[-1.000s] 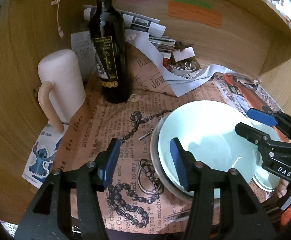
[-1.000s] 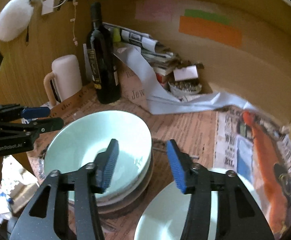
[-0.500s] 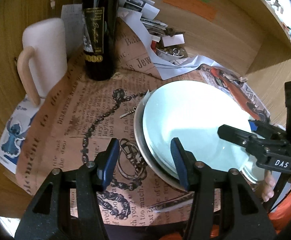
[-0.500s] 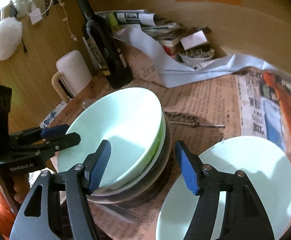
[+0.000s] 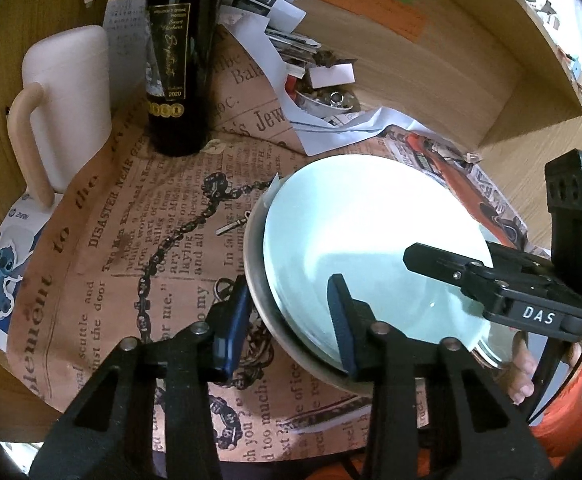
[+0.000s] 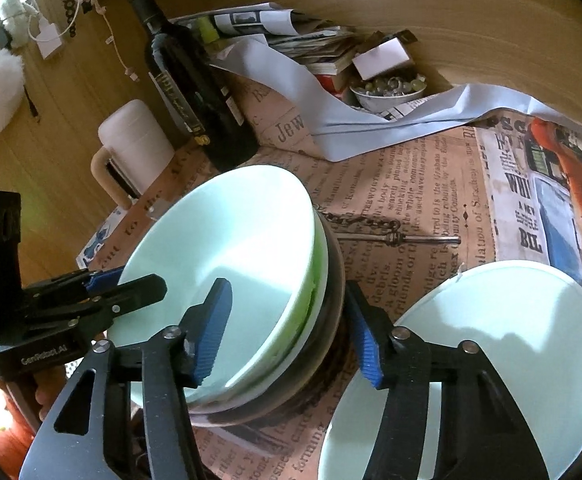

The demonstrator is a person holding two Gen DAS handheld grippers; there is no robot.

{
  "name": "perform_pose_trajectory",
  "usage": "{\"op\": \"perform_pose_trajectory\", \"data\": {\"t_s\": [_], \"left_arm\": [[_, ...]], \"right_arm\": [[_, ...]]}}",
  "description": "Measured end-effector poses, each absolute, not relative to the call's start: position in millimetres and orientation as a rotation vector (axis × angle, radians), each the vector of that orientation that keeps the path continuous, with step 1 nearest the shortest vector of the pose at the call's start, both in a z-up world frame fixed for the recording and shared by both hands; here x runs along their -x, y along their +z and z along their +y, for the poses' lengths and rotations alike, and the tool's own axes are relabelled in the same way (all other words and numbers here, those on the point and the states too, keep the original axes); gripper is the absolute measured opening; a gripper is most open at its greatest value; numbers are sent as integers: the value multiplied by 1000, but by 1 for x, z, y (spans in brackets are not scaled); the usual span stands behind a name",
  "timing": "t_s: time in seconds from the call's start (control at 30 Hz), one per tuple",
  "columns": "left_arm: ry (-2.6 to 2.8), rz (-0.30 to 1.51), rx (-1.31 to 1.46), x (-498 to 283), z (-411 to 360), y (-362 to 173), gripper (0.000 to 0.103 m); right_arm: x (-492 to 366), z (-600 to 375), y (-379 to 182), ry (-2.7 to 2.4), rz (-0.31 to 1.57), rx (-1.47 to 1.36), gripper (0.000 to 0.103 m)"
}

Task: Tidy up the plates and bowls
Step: 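Grip the rim of the stacked bowls with both tools, then lift the bowl stack with both tools and carry it over the plate stack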

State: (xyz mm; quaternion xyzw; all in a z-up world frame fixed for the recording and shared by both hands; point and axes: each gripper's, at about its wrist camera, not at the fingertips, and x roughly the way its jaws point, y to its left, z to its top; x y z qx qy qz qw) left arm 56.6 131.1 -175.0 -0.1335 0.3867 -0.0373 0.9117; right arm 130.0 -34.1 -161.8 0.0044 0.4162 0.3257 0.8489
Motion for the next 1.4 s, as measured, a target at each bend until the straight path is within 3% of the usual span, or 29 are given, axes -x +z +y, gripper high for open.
{"op": "perform_pose_trajectory", "data": {"t_s": [0.43, 1.4], "left_arm": [[41, 757, 208, -52, 114, -174, 38], [8, 675, 213, -50, 99, -143, 38]], "right_arm": [[-126, -33, -161, 610, 844, 31, 41], [-109, -54, -131, 556, 718, -4, 41]]}}
